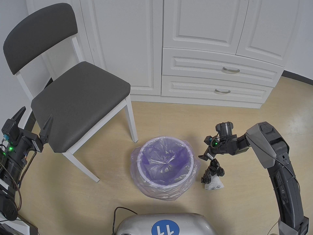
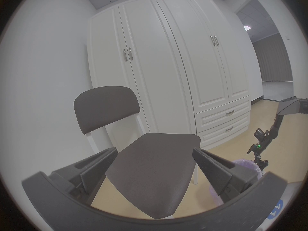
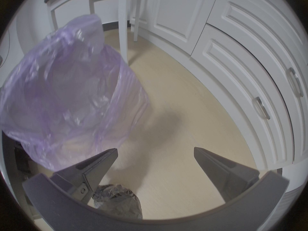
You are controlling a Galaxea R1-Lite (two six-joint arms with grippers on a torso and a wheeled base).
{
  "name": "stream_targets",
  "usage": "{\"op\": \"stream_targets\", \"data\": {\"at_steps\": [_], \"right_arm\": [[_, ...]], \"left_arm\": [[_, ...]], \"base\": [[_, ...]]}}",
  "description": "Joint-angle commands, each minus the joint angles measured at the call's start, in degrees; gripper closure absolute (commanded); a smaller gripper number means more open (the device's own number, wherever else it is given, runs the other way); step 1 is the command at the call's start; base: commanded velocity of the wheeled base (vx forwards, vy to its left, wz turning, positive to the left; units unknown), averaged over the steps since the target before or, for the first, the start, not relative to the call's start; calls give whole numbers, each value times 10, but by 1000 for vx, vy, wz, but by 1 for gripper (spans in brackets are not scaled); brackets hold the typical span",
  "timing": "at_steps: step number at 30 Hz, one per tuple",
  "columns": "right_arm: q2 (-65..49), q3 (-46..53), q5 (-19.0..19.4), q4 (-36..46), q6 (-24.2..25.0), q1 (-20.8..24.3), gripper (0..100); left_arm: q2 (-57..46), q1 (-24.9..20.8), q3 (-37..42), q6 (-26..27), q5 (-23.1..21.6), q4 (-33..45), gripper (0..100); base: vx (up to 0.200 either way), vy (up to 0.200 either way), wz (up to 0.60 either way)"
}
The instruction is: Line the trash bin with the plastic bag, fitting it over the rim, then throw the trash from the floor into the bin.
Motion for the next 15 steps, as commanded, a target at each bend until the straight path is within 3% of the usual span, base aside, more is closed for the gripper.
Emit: {"op": "stream_targets", "data": {"at_steps": [1, 10, 15], "right_arm": [[-6, 21, 8, -2, -8, -4, 0], [-37, 77, 64, -28, -9, 2, 0], [-54, 111, 66, -27, -25, 5, 0]], "left_arm": [[-4, 0, 1, 0, -1, 0, 0], [-3, 0, 3, 0, -1, 1, 0], [-3, 0, 7, 0, -1, 0, 0]], "base": [[0, 0, 0], [0, 0, 0], [0, 0, 0]]}}
